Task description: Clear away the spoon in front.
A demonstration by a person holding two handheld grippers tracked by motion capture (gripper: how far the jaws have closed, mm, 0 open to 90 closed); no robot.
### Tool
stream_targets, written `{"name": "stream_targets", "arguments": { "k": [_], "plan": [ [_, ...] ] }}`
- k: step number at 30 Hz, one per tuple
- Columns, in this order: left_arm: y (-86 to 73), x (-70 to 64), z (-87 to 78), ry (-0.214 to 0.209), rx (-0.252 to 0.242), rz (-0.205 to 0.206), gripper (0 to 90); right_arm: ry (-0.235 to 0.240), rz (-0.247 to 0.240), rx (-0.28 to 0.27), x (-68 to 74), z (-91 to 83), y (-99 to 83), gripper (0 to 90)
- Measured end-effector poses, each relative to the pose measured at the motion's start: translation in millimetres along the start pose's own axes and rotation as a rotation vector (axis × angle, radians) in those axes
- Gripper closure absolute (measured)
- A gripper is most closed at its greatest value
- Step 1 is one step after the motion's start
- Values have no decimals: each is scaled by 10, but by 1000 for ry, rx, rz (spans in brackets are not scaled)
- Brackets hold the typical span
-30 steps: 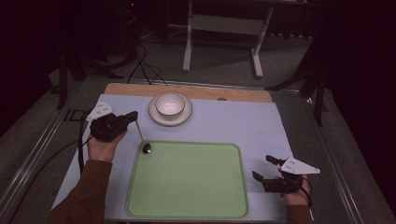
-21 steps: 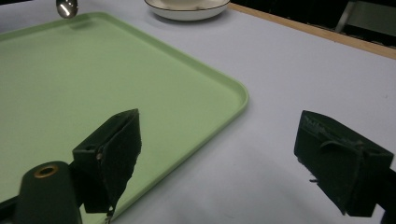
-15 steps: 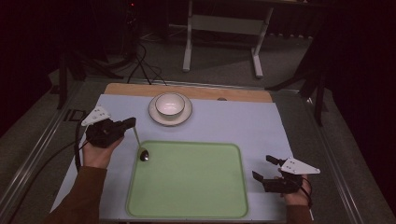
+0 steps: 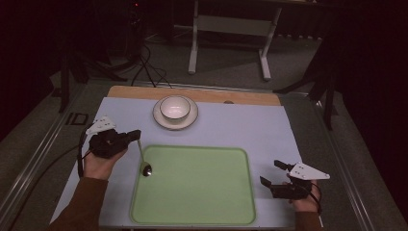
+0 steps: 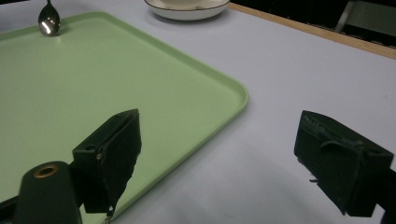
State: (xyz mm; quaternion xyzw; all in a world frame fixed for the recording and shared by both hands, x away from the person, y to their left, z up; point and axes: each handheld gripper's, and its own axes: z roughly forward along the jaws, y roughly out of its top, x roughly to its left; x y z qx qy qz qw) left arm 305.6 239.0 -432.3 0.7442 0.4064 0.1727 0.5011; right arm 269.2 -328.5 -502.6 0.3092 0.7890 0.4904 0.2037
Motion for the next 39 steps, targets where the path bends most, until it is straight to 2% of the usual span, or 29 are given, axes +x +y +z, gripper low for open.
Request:
{"name": "stream_targets", "arguments": {
  "k": [4, 12, 17, 18, 20, 39],
  "plan": [
    [-45, 11, 9, -10, -15, -9, 881, 3, -2, 3, 1, 4, 0, 145],
    [-181, -1, 73, -27, 15, -16, 859, 3, -2, 3, 1, 3, 0, 145],
    [-231, -1, 95, -40, 11, -30, 852, 2, -1, 3, -2, 2, 0, 146],
    [-312, 5, 109, -59, -2, -59, 840, 2, 0, 4, -2, 2, -1, 145],
    [-359, 16, 120, -72, -4, -79, 837, 3, -1, 4, 0, 3, 0, 145],
    [-552, 8, 205, -87, 40, -84, 787, 3, -4, 10, 5, 6, 1, 145]
  ]
}}
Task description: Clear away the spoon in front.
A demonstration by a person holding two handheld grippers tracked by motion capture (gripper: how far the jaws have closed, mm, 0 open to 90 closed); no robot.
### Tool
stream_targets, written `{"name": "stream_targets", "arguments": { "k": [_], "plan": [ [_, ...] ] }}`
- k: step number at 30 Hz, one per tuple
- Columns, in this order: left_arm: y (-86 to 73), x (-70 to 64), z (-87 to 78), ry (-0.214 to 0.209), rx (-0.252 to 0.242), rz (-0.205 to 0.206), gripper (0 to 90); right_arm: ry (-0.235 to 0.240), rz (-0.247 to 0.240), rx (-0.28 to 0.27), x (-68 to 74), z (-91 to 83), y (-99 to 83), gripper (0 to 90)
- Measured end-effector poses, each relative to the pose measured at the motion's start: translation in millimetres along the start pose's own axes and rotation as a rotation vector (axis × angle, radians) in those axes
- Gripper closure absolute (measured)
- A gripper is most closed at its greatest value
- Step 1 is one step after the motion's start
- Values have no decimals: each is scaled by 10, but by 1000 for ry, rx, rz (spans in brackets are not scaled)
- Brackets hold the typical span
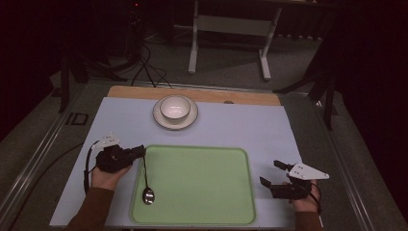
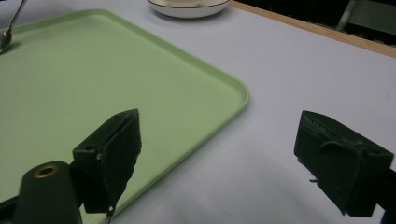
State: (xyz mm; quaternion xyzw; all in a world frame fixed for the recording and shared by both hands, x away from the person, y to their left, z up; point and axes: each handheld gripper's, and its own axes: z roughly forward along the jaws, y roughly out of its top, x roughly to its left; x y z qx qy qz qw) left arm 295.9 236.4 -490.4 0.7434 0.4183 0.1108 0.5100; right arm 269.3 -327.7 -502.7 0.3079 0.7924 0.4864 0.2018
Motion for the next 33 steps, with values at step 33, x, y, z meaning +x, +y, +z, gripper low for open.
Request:
{"name": "stream_targets", "arguments": {
  "k": [33],
  "plan": [
    [-181, 68, 385, 8, 157, 42, 729, 4, -6, 12, 2, 10, -2, 145]
  ]
}}
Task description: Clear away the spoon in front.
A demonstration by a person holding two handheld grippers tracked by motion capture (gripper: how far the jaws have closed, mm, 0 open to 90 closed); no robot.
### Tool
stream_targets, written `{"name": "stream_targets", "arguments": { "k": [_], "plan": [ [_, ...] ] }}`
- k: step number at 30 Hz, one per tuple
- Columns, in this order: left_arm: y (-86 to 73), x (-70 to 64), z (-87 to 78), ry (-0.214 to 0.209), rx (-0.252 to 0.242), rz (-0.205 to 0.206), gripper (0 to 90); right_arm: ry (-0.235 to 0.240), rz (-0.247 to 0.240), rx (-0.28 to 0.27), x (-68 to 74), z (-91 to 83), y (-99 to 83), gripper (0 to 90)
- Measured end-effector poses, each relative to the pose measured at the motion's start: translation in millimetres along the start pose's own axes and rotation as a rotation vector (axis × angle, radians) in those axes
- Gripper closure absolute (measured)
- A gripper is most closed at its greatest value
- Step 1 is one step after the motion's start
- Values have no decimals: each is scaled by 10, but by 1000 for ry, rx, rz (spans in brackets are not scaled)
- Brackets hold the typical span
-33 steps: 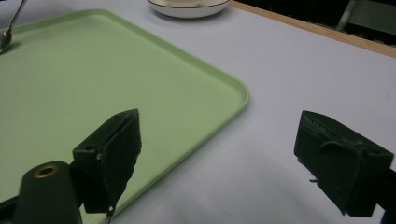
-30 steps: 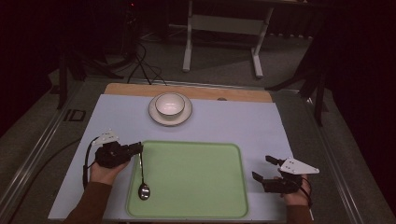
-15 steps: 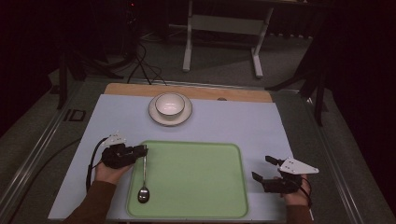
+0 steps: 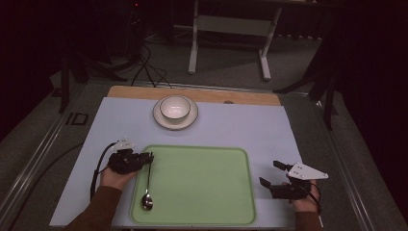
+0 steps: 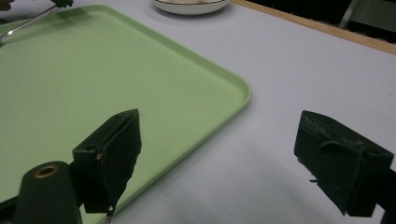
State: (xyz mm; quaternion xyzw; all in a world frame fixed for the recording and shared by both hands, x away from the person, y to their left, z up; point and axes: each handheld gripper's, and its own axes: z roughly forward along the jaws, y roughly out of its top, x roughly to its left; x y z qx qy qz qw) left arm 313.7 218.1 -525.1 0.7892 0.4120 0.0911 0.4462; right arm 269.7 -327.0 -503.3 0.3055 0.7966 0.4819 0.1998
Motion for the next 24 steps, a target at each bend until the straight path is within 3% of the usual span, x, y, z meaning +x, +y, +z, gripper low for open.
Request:
{"name": "stream_targets", "arguments": {
  "k": [4, 11, 16, 24],
  "plan": [
    [-7, -14, 59, 23, 31, 15, 689, 0, -1, 1, 1, 1, 0, 145],
    [1, -30, 94, 85, 31, 32, 483, 1, -1, 1, 2, 2, 0, 146],
    [13, -27, 55, 117, 2, 31, 438, 2, -4, 0, 2, 3, 2, 145],
    [40, -26, -94, 184, -84, 36, 411, 2, -4, -3, 4, 1, 3, 145]
  ]
}}
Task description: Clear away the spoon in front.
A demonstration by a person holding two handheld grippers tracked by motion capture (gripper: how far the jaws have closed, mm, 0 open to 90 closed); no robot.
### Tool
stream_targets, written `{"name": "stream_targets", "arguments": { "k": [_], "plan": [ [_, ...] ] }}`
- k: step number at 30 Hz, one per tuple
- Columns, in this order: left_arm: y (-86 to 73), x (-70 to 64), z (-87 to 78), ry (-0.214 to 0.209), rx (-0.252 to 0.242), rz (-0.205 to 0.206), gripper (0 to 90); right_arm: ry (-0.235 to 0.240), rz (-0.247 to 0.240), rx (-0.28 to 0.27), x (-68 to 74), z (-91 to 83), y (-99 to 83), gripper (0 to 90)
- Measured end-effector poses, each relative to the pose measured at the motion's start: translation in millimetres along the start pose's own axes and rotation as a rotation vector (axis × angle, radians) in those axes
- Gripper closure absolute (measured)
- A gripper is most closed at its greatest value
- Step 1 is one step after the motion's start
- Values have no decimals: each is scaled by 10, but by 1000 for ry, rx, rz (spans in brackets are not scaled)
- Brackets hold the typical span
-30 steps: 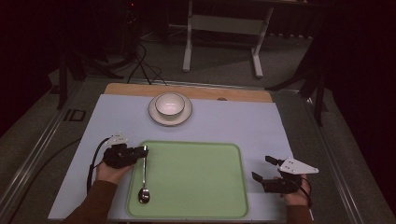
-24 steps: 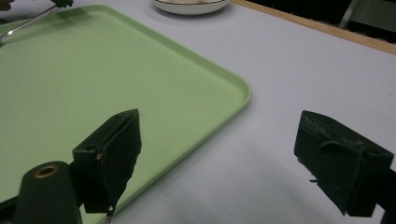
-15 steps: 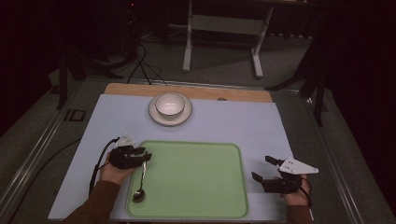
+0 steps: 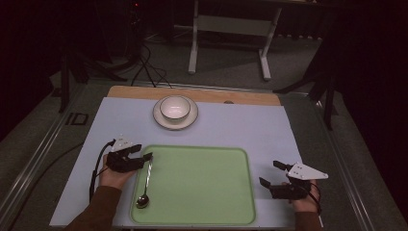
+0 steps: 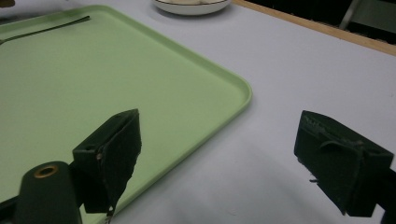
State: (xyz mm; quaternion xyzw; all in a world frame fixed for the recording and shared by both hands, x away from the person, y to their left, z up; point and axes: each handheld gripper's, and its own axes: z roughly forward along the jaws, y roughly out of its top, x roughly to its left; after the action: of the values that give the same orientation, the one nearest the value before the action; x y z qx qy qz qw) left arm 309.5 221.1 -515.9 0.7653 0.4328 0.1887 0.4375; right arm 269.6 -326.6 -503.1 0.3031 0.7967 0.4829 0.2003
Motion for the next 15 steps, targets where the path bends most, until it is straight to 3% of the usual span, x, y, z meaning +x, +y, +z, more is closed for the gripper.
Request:
{"name": "stream_targets", "arguments": {
  "k": [5, 7, 15],
  "plan": [
    [16, -6, -63, 27, -27, 18, 407, -1, 0, -2, -2, -4, 1, 145],
    [34, -10, -147, 54, -63, 32, 408, 0, -1, -6, -2, -5, 3, 145],
    [43, 6, -319, 98, -121, 37, 409, -2, 5, -13, -4, -22, 5, 145]
  ]
}}
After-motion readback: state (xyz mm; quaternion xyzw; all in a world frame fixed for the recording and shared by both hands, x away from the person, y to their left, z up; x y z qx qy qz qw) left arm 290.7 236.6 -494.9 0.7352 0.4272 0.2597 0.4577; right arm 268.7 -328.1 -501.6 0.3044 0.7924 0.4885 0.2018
